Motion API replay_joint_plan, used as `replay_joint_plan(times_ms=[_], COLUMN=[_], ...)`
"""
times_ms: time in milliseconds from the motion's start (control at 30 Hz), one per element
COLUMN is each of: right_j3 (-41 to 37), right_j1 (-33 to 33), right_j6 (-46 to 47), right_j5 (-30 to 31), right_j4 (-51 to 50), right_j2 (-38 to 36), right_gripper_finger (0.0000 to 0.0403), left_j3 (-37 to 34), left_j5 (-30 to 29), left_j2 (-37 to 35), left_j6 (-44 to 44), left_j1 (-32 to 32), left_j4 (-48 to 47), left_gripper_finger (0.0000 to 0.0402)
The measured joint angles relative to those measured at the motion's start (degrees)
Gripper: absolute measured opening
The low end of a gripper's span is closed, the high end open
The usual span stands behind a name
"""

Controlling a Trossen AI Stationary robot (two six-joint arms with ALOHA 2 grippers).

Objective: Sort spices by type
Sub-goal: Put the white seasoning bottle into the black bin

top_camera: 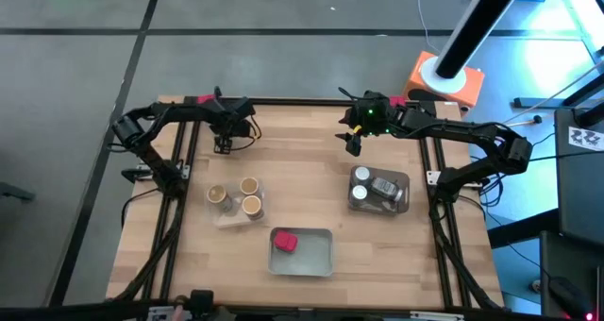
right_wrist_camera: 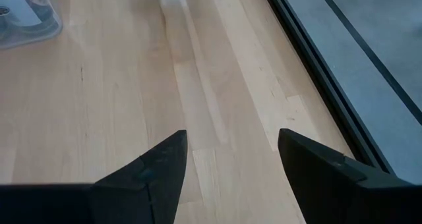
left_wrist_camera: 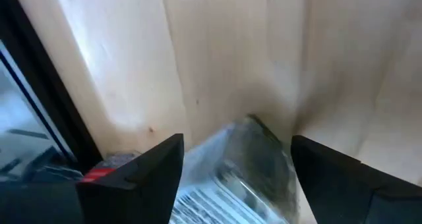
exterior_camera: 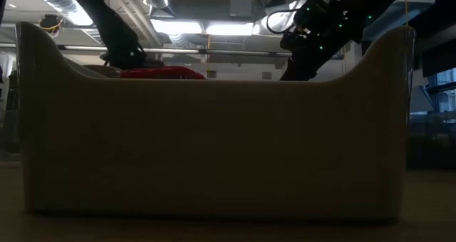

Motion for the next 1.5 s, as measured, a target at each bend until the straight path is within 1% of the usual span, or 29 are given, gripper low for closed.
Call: replay_joint_plan(times_ms=[100,200,400,567,600,667,900,1167,1267,1367,1500], right_j3=[0.00,0.00,0.00,0.00,0.00,0.00,0.00,0.01,0.02,0.02,0.02], right_j1=[0.00,0.00,0.00,0.00,0.00,0.00,0.00,0.00,0.00,-0.02,-0.02], right_j6=[0.30,0.33,0.42,0.42,0.42,0.42,0.42,0.42,0.41,0.40,0.01], right_j5=[-0.01,-0.02,-0.02,0.00,0.00,0.00,0.00,0.01,0.01,0.02,0.02], right_j4=[-0.02,-0.02,-0.13,-0.11,-0.13,-0.20,-0.26,0.15,0.16,-0.02,-0.06], right_j2=[0.00,0.00,0.00,0.00,0.00,0.00,0.00,0.00,0.00,0.00,-0.01], right_gripper_finger=[0.0239,0.0239,0.0239,0.0239,0.0239,0.0239,0.0239,0.0239,0.0239,0.0239,0.0239], left_j3=[-0.81,-1.76,-2.61,-2.58,-2.58,-2.58,-2.58,-1.67,0.26,3.54,6.74], left_j5=[0.03,0.05,0.05,0.03,0.03,0.03,-0.03,-0.01,-0.54,-1.35,-1.27], left_j2=[0.00,0.00,0.00,0.00,0.00,0.00,0.00,0.00,-0.03,-1.00,-4.90], left_j6=[1.14,1.22,0.87,0.64,0.49,0.43,-0.18,-0.67,-4.24,-10.85,-22.67], left_j1=[0.02,0.02,0.00,-0.15,-0.15,-0.15,-1.12,-6.40,-8.02,-8.60,-8.22], left_j4=[1.03,3.33,6.80,6.67,6.63,6.32,6.38,8.30,7.72,6.77,4.04], left_gripper_finger=[0.0244,0.0212,0.0119,0.0033,0.0019,0.0006,0.0015,0.0016,0.0017,0.0026,0.0065])
